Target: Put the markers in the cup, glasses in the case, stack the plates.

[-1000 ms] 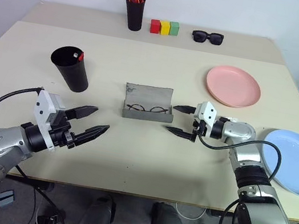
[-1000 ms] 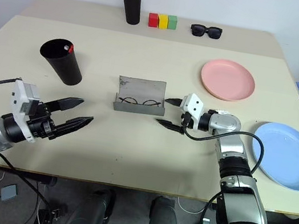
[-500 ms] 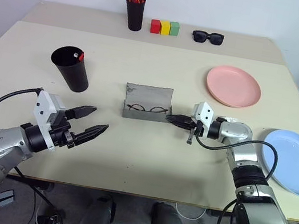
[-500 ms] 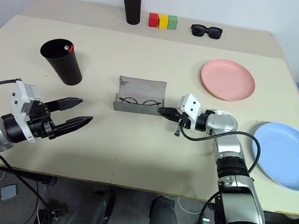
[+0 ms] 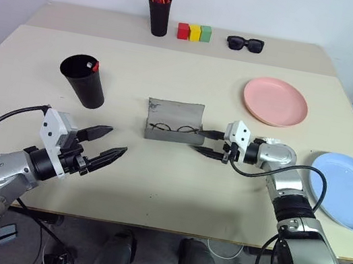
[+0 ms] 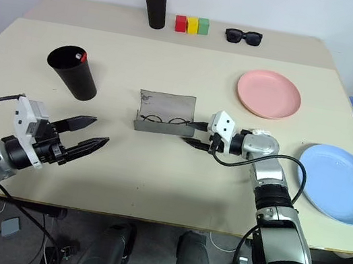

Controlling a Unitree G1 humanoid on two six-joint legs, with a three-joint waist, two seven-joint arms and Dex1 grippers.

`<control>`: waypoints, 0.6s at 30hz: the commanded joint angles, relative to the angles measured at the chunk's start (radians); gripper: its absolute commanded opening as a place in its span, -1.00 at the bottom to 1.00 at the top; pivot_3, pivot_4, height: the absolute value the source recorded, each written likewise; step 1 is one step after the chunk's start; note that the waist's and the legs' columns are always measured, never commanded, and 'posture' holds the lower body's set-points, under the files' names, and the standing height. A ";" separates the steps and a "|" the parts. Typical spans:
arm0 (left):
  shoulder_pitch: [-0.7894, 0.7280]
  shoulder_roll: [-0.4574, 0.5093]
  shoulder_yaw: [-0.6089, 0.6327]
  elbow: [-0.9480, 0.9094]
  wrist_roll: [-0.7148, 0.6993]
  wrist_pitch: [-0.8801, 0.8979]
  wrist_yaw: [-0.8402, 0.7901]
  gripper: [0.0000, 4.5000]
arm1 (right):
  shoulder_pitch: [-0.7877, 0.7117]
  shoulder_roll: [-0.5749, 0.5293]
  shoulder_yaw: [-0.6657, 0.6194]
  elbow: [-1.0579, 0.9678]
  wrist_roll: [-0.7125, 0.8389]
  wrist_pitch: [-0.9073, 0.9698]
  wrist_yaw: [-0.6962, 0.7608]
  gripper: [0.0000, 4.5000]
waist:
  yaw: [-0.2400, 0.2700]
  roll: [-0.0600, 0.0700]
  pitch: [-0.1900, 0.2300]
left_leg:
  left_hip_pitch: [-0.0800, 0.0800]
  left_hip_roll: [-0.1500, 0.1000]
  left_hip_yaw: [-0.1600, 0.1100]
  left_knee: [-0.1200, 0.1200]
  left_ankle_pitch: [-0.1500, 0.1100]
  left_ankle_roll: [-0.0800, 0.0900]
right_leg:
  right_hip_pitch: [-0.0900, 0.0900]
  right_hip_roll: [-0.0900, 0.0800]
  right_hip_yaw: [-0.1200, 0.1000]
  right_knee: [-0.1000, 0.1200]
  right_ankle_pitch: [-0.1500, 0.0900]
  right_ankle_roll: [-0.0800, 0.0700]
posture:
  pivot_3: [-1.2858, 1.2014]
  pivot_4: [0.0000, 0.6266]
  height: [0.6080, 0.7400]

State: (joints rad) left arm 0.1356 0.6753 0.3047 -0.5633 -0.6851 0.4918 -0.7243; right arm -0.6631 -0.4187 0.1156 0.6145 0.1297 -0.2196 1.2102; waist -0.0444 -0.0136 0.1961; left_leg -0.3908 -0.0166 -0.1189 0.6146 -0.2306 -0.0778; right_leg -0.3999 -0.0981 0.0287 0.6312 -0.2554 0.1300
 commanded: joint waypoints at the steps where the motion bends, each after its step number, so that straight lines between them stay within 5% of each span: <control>1: -0.004 0.002 0.012 -0.021 -0.002 -0.014 -0.002 0.49 | -0.007 0.005 -0.005 -0.029 0.012 -0.008 -0.005 0.23 | 0.000 0.000 0.000 | 0.000 0.000 0.000 0.000 0.000 0.000 | 0.000 0.000 0.000 0.000 0.000 0.000 | 0.03 -0.52 1.00; 18: 0.022 0.002 0.032 -0.051 -0.012 -0.006 0.020 0.49 | -0.134 0.050 0.039 0.241 -0.079 -0.150 -0.023 0.23 | -0.001 0.000 0.000 | 0.000 0.000 0.000 0.000 0.000 0.000 | 0.000 0.000 0.000 0.000 0.000 0.000 | 0.03 -0.52 1.00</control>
State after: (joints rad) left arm 0.1525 0.6754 0.3076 -0.5750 -0.6860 0.4930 -0.7111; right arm -0.7738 -0.3752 0.1503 0.8208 0.0652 -0.3470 1.1944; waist -0.0458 -0.0138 0.1960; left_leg -0.3904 -0.0166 -0.1189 0.6146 -0.2306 -0.0778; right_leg -0.3998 -0.0981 0.0287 0.6314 -0.2554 0.1300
